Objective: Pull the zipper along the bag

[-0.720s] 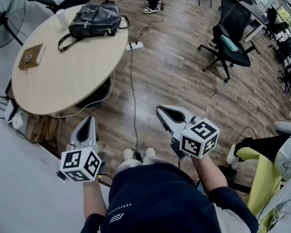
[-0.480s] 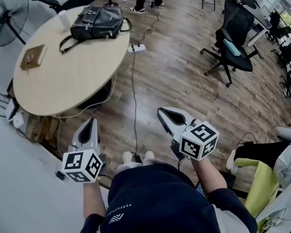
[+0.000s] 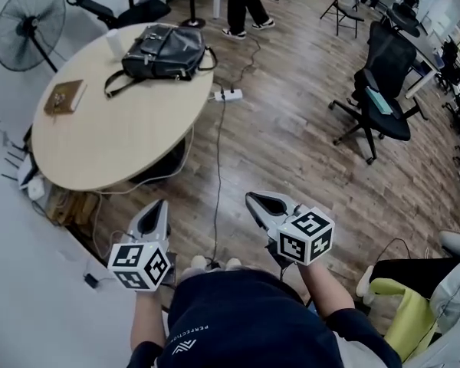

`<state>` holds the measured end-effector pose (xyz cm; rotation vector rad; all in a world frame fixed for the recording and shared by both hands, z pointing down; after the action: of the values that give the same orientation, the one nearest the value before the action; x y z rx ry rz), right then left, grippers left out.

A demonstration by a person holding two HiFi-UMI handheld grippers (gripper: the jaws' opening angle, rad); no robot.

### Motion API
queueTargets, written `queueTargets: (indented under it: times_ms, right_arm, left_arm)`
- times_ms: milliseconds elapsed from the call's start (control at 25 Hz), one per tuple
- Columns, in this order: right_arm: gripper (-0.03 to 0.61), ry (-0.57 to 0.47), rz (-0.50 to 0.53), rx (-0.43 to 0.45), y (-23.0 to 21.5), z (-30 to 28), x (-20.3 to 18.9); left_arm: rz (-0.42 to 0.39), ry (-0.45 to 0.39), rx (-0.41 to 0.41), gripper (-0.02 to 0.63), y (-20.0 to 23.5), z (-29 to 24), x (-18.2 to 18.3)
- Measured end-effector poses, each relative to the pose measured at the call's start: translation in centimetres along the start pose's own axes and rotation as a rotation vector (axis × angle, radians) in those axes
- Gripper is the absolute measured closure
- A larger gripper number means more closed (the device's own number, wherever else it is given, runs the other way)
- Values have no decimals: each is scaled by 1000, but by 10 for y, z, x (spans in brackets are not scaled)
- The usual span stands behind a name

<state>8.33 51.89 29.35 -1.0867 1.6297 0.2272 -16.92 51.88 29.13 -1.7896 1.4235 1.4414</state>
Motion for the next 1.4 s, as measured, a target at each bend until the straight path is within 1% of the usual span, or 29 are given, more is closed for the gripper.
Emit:
queueTargets:
  times_ms: [200,320,520,640,760,880,1120,1400]
  right_arm:
    - [577,39,9,40,-11,-5,-6]
    - [577,54,13,64,-15,-14,-11]
    - [577,61,6,75,-19,-36,-9]
    - [577,64,24,77,-21,-54,0]
    - [577,61,40,68,-24,-77,12]
    - [577,54,32,37,-32,-103,27]
    - [577,44,38,15,-41,-154,61]
    - [575,22,22,-17,-54,-209,89]
  left_arm:
    - [-4,2,24,600,-15,-9,-2]
    - [5,4,48,601,-15,-9,-4]
    - [16,9,106,600,6,-7,-5]
    - [15,-3,119,600,19,-15,2]
    - [9,-5,111,600,36,-34,10]
    - [8,1,94,600,57,-56,22]
    - [10,23,60,600,103,-95,49]
    - [-21,44,30,600,147,-136,75]
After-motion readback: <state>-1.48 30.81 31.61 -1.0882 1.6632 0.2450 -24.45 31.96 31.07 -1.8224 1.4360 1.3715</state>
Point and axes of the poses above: the fingertips, and each gripper's own axes: z backward along the fingers, y to its left, x out of its top, the point moved 6 cm from there along z, backward along the fingers, and after that the axes turned 1 degree about -z, right-handed, at the moved point
